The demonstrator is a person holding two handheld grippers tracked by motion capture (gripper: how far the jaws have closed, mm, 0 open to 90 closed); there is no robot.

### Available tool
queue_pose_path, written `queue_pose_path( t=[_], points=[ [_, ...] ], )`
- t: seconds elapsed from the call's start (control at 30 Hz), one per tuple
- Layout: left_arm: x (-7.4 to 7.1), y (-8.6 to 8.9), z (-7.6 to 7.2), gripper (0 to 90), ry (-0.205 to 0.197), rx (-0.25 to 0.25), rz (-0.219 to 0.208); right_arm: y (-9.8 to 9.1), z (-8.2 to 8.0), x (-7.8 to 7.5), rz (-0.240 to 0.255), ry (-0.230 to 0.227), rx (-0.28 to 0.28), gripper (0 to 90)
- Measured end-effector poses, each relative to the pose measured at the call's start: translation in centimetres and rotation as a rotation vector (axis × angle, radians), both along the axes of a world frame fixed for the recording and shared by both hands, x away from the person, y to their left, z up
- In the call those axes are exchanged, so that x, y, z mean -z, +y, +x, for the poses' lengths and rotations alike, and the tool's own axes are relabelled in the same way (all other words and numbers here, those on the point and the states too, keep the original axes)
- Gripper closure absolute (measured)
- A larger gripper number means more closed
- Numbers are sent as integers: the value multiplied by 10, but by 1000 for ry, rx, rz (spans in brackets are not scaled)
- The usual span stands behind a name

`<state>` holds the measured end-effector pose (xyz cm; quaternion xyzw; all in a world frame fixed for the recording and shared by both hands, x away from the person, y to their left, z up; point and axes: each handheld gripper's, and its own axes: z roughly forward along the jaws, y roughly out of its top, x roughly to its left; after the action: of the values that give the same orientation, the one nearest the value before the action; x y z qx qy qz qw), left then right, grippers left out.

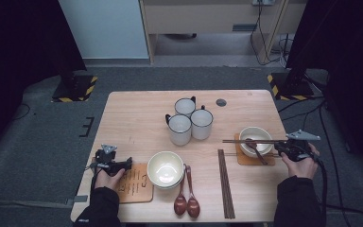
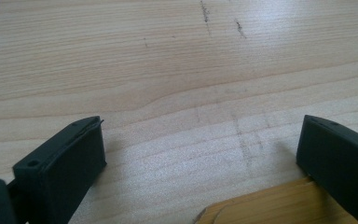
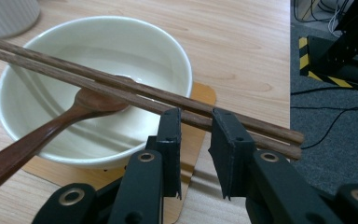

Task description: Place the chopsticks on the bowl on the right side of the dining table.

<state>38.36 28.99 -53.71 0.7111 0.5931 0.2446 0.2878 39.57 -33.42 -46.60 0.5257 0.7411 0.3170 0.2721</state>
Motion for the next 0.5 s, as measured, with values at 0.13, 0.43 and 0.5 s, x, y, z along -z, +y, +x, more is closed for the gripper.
queue_pose_path(
  t=[0.13, 0.43, 0.5],
  points=[
    [0, 0, 0, 0, 0, 0, 0, 1, -2, -5, 14, -17, -10, 715],
    [0, 0, 0, 0, 0, 0, 0, 7, -4, -17, 55, -66, -49, 698],
    [0, 0, 0, 0, 0, 0, 0, 9, -4, -18, 66, -67, -58, 698]
  ],
)
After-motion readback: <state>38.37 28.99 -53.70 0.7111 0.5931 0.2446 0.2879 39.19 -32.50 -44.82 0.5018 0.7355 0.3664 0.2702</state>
